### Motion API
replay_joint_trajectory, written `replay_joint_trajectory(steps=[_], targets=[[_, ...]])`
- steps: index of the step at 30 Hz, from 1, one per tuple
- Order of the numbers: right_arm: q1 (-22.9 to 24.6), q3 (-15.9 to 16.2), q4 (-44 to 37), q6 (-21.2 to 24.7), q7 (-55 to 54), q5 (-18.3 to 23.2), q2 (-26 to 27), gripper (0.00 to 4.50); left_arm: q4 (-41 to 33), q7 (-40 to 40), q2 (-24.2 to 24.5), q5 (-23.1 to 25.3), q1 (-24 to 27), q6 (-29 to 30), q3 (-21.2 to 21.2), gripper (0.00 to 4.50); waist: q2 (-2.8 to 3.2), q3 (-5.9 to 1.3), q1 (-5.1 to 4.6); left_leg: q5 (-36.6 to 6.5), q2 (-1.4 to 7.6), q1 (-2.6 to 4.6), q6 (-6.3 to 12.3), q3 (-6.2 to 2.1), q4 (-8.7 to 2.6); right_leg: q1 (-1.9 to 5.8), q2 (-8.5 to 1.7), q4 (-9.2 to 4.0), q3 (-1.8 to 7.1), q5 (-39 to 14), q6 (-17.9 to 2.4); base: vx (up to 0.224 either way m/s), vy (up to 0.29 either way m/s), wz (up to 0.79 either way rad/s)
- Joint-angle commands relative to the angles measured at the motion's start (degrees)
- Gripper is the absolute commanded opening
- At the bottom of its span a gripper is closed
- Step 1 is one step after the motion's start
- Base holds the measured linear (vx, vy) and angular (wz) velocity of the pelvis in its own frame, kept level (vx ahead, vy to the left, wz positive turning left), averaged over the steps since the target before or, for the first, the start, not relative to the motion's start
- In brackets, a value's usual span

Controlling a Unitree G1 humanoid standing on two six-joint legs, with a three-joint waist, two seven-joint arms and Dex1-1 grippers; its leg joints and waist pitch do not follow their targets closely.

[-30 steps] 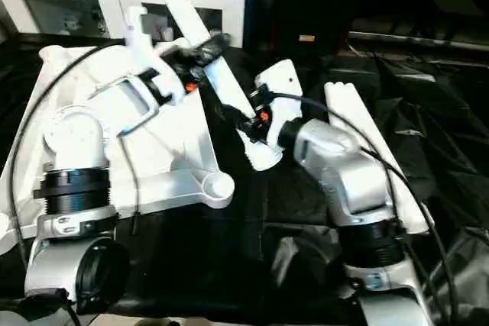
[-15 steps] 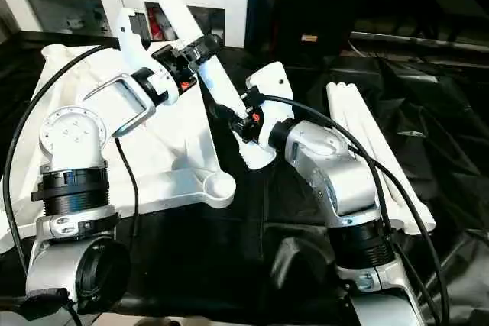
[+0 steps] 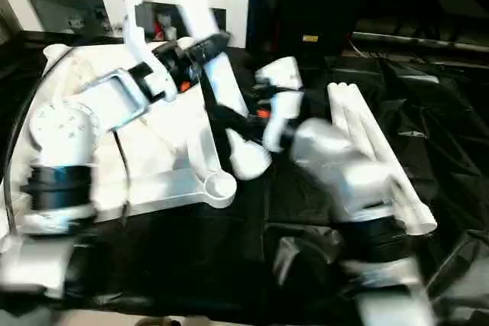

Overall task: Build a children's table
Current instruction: Pick table leg

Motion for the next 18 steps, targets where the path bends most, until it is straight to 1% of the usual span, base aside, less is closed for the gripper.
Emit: replay_joint_trajectory(steps=[1, 2, 3, 5, 6, 7, 8, 10, 11, 12, 14, 15, 16, 18], targets=[[-1.47, -0.86, -0.36, 5.57, 5.54, 4.12, -3.07, 3.42, -3.63, -9.70, 2.70, -1.35, -1.52, 0.93, -3.52, 1.79, 0.71, -4.58, 0.04, -0.37, 3.61, 0.68, 2.15, -1.22, -4.21, 3.99, -5.17, -2.75, 3.32, -0.07, -15.28, 0.000, 0.000, 0.00], [-1.49, -0.84, -0.39, 5.88, 5.76, 4.28, -3.23, 3.42, -3.75, -10.08, 2.84, -1.43, -1.54, 0.94, -3.62, 1.79, 0.69, -4.57, 0.07, -0.31, 3.53, 0.72, 2.23, -1.21, -4.18, 4.01, -5.17, -2.79, 3.30, -0.18, -15.50, 0.000, 0.000, 0.00], [-1.46, -0.48, -0.69, 6.68, 6.82, 4.89, -3.98, 3.42, -4.21, -11.85, 3.45, -1.68, -1.62, 0.63, -4.14, 1.79, 0.73, -4.60, 0.12, 0.02, 3.68, 0.61, 2.12, -1.20, -4.13, 4.03, -5.27, -2.67, 3.34, 0.26, -15.86, 0.000, 0.000, 0.00], [-1.22, 0.55, -1.23, 7.80, 8.58, 5.47, -5.44, 3.42, -4.97, -14.91, 4.42, -2.30, -1.87, 0.23, -4.84, 1.79, 0.64, -4.60, 0.11, -0.29, 3.64, 0.64, 2.03, -1.14, -4.12, 4.06, -5.26, -2.71, 3.32, -0.39, -16.00, 0.000, 0.000, 0.00], [-0.85, 1.44, -1.56, 8.09, 9.46, 5.44, -6.35, 3.42, -5.03, -16.56, 4.66, -3.21, -2.38, 0.19, -4.67, 1.79, 0.53, -4.51, 0.09, -0.64, 3.63, 0.63, 1.79, -1.12, -4.11, 4.06, -5.28, -2.81, 3.34, -1.23, -15.92, 0.000, 0.000, 0.00], [-0.77, 1.76, -1.64, 8.33, 9.82, 5.64, -6.75, 3.42, -4.73, -17.36, 4.86, -3.53, -2.66, -0.11, -4.71, 1.79, 0.69, -4.52, 0.10, -0.98, 3.55, 0.59, 1.53, -1.07, -4.07, 4.05, -5.27, -2.90, 3.32, -1.95, -15.87, 0.000, 0.000, 0.00], [-0.77, 1.78, -1.64, 8.34, 9.84, 5.65, -6.77, 3.42, -4.72, -17.39, 4.87, -3.55, -2.67, -0.12, -4.72, 1.79, 0.66, -4.46, 0.09, -1.32, 3.54, 0.58, 1.40, -1.08, -4.12, 4.03, -5.26, -2.99, 3.33, -2.52, -15.81, 0.000, 0.000, 0.00], [-0.23, 3.11, -2.14, 9.03, 10.50, 5.70, -7.44, 3.42, -3.57, -18.81, 4.66, -4.77, -3.42, -0.69, -3.92, 1.79, 0.59, -4.45, 0.19, -1.90, 3.56, 0.67, 0.87, -1.08, -4.13, 3.97, -5.22, -3.11, 3.30, -3.83, -15.58, 0.000, 0.000, 0.00], [-0.18, 3.28, -2.12, 9.25, 10.43, 5.65, -7.45, 3.16, -3.44, -18.91, 4.56, -4.91, -3.49, -0.77, -3.75, 1.79, 0.58, -4.44, 0.18, -2.13, 3.60, 0.70, 0.75, -1.07, -4.17, 3.94, -5.22, -3.17, 3.30, -4.32, -15.47, 0.000, 0.000, 0.00], [-0.07, 3.61, -2.08, 9.64, 10.30, 5.58, -7.45, 3.09, -3.17, -18.86, 4.20, -5.25, -3.63, -0.86, -3.29, 1.79, 0.60, -4.42, 0.14, -2.47, 3.59, 0.68, 0.47, -1.07, -4.16, 3.92, -5.22, -3.23, 3.30, -5.15, -15.27, 0.000, 0.000, 0.00], [-0.11, 3.54, -2.03, 10.21, 10.19, 5.95, -7.31, 3.04, -2.85, -18.93, 4.00, -5.23, -3.78, -0.95, -3.03, 1.79, 0.45, -4.40, 0.18, -2.84, 3.54, 0.59, 0.25, -1.09, -4.15, 3.95, -5.21, -3.39, 3.29, -6.53, -14.66, 0.000, 0.000, 0.00], [-0.16, 3.26, -2.02, 10.71, 10.20, 6.46, -7.24, 2.91, -2.63, -19.51, 4.07, -4.90, -3.80, -1.11, -3.16, 1.79, 0.46, -4.37, 0.18, -2.98, 3.55, 0.60, 0.23, -1.08, -4.17, 3.93, -5.25, -3.46, 3.30, -7.01, -14.47, 0.000, 0.000, 0.00], [-0.19, 3.15, -2.05, 10.93, 10.21, 6.77, -7.19, 2.76, -2.51, -19.91, 4.19, -4.72, -3.75, -1.22, -3.27, 1.79, 0.62, -4.36, 0.20, -3.13, 3.50, 0.57, 0.07, -1.12, -4.18, 3.88, -5.18, -3.53, 3.27, -7.91, -14.10, 0.000, 0.000, 0.00], [-0.29, 3.12, -1.94, 10.82, 10.00, 6.80, -7.21, 2.63, -2.25, -20.17, 4.32, -4.60, -3.70, -1.37, -3.43, 1.79, 0.50, -4.42, 0.21, -3.29, 3.47, 0.52, -0.10, -1.11, -4.17, 3.90, -5.14, -3.57, 3.26, -8.27, -13.68, 0.000, 0.000, 0.00]])
